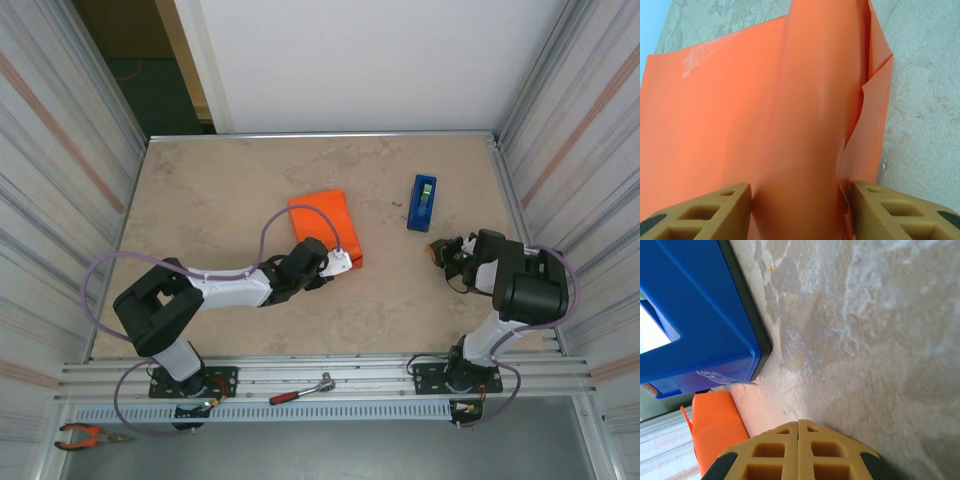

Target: Wrap the gift box in paper

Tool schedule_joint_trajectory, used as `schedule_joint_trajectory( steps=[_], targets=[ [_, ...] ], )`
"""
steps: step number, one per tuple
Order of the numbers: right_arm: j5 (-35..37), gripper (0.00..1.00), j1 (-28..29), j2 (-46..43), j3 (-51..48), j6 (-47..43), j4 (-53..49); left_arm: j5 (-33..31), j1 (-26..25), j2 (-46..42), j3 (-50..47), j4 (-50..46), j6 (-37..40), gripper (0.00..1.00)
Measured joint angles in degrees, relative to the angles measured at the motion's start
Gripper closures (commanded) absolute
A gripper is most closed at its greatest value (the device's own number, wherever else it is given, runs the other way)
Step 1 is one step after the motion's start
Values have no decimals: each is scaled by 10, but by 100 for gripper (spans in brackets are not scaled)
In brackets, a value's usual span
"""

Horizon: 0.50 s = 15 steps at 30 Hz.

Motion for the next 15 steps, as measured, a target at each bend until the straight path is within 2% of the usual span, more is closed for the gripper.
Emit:
schedule_joint_trajectory(
  steps=[5,15],
  targets=[
    [-5,100,5,-40,-9,0,-41,0,0,0,0,0,0,48],
    [5,100,95,-286,27,-45,-221,-1,0,0,0,0,0,50]
  ],
)
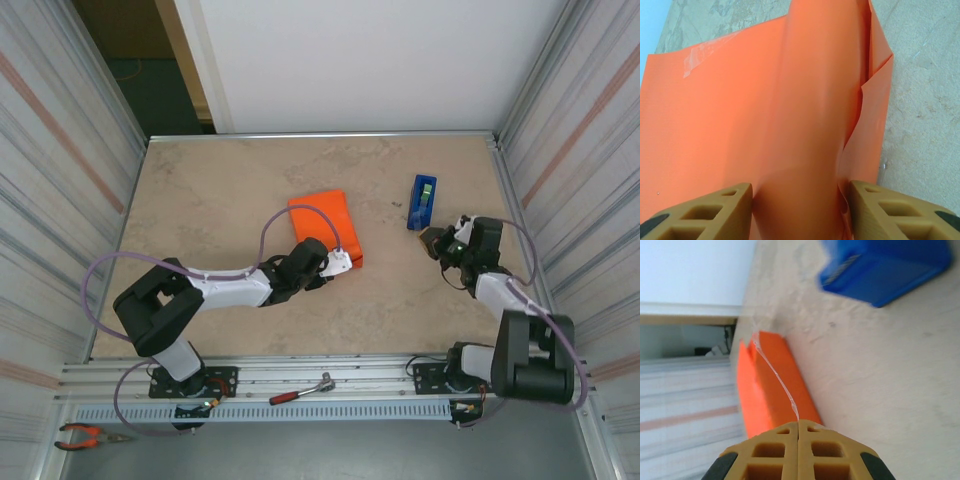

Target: Wrap the gift box in paper

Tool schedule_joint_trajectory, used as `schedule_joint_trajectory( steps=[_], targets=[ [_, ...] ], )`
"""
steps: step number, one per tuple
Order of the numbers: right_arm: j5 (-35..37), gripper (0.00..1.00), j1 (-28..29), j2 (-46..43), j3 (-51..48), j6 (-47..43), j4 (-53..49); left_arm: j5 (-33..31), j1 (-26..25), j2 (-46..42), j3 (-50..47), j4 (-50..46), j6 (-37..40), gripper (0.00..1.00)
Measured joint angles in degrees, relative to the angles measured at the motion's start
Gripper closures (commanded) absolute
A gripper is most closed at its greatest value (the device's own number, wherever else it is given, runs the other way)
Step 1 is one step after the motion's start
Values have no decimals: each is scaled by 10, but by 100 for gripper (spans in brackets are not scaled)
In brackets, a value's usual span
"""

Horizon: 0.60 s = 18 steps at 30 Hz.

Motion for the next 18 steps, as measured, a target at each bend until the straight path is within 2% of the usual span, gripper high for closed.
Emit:
schedule_joint_trajectory(
  steps=[6,11,18],
  targets=[
    [13,100,58,-81,3,-13,-62,0,0,0,0,1,0,50],
    [35,100,111,-121,-5,-14,-71,0,0,0,0,1,0,50],
    [78,100,186,-127,-33,-2,-59,0,0,0,0,1,0,50]
  ],
)
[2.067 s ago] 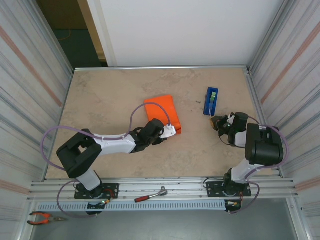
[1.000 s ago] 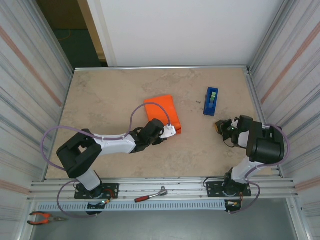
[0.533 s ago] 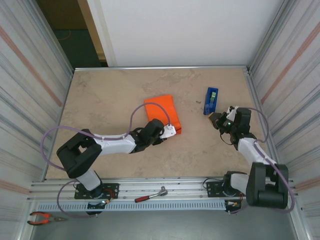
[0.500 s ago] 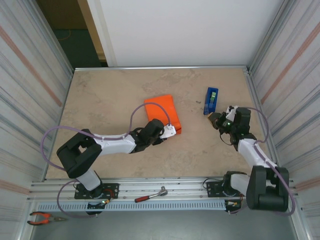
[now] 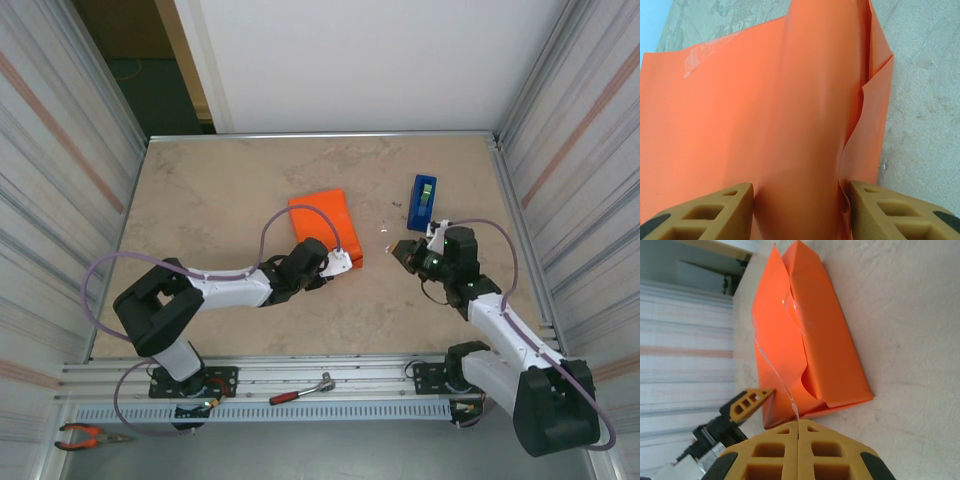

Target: Wrap the gift box in paper

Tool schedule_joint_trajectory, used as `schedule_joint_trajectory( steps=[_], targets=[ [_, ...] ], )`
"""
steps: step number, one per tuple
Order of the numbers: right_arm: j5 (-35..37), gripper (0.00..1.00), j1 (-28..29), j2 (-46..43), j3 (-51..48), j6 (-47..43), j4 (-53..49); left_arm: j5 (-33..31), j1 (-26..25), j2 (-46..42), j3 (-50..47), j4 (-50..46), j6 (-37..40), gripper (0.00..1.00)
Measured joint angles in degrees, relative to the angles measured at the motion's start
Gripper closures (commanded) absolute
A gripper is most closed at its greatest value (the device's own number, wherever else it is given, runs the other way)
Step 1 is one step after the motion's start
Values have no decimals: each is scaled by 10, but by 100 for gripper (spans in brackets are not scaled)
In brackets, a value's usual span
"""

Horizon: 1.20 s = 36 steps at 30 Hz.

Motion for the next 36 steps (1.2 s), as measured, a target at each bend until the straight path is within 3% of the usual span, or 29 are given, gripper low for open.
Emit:
schedule_joint_trajectory(
  steps=[7,16,36],
  targets=[
    [53,100,87,15,-15,16,53,0,0,0,0,0,0,50],
    [99,100,169,97,-28,37,129,0,0,0,0,0,0,50],
    [130,100,233,181,-26,61,211,0,0,0,0,0,0,50]
  ],
)
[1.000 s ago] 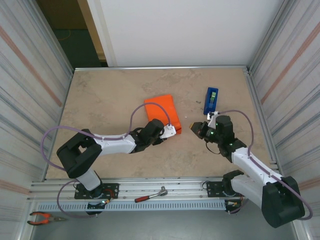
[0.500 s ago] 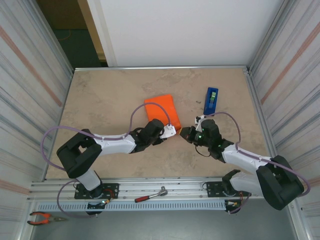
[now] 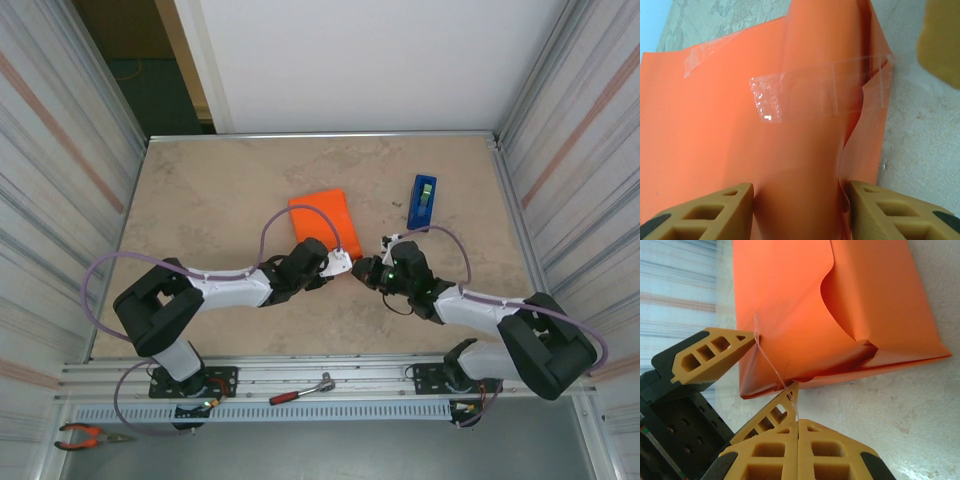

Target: Wrap the gift box in paper

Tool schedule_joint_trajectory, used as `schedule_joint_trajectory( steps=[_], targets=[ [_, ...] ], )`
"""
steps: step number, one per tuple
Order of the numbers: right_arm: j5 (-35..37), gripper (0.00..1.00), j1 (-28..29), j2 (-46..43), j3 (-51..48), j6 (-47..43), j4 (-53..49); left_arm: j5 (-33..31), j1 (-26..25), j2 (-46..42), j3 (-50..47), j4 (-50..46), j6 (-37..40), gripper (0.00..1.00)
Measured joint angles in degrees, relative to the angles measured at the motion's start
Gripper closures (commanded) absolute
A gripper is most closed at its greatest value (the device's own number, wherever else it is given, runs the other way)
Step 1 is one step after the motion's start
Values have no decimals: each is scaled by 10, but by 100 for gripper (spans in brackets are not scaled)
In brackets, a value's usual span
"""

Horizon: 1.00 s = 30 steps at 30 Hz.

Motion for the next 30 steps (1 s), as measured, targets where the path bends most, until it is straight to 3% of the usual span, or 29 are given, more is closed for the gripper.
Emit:
schedule_joint_trajectory(
  steps=[30],
  targets=[
    [2,100,13,80,14,19,67,0,0,0,0,0,0,51]
  ],
)
